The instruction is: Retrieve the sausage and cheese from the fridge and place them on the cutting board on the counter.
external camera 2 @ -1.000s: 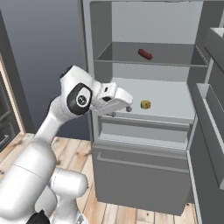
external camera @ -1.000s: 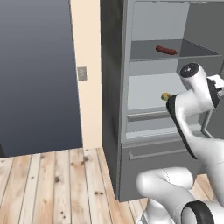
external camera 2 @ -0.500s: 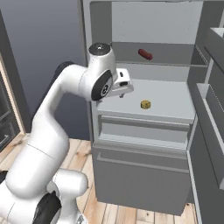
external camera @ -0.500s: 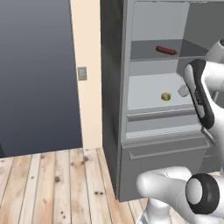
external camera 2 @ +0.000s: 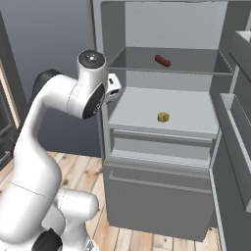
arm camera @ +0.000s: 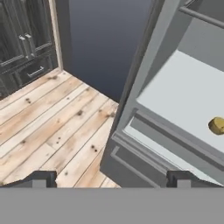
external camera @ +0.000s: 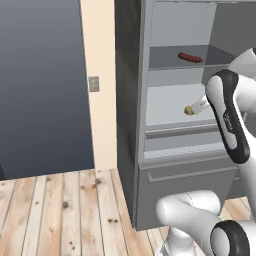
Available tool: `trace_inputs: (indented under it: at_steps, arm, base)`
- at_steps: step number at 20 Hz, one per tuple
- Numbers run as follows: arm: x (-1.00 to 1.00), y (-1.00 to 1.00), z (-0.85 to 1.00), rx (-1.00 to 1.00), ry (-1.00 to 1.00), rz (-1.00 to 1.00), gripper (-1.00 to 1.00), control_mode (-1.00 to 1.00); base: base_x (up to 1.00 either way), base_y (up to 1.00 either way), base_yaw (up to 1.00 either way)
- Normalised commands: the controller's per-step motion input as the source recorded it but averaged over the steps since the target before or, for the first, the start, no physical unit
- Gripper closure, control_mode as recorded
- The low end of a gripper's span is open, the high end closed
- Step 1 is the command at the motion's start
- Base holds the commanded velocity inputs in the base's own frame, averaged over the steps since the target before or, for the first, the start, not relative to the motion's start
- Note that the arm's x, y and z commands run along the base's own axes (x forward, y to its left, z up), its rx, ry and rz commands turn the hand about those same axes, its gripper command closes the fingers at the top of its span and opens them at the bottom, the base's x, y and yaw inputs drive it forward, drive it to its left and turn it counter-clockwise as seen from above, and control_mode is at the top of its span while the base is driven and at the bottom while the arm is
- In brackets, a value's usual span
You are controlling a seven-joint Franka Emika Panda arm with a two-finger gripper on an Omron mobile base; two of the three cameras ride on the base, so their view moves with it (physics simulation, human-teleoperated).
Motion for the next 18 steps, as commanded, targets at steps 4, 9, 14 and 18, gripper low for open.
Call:
trace_inputs:
  at_steps: [4,9,14,18]
  arm:
    - [-0.40,0.22,0.35,0.05,0.00,-0.34,-1.00,-1.00]
    - [-0.54,0.12,0.09,0.03,0.00,-0.32,-1.00,-1.00]
    - [-0.42,0.19,0.02,0.01,0.00,-0.25,-1.00,-1.00]
    - [-0.32,0.03,0.02,0.03,0.00,-0.20,-1.00,-1.00]
  base:
    - [0.00,0.00,0.00]
    - [0.00,0.00,0.00]
    - [0.00,0.00,0.00]
    - [0.00,0.00,0.00]
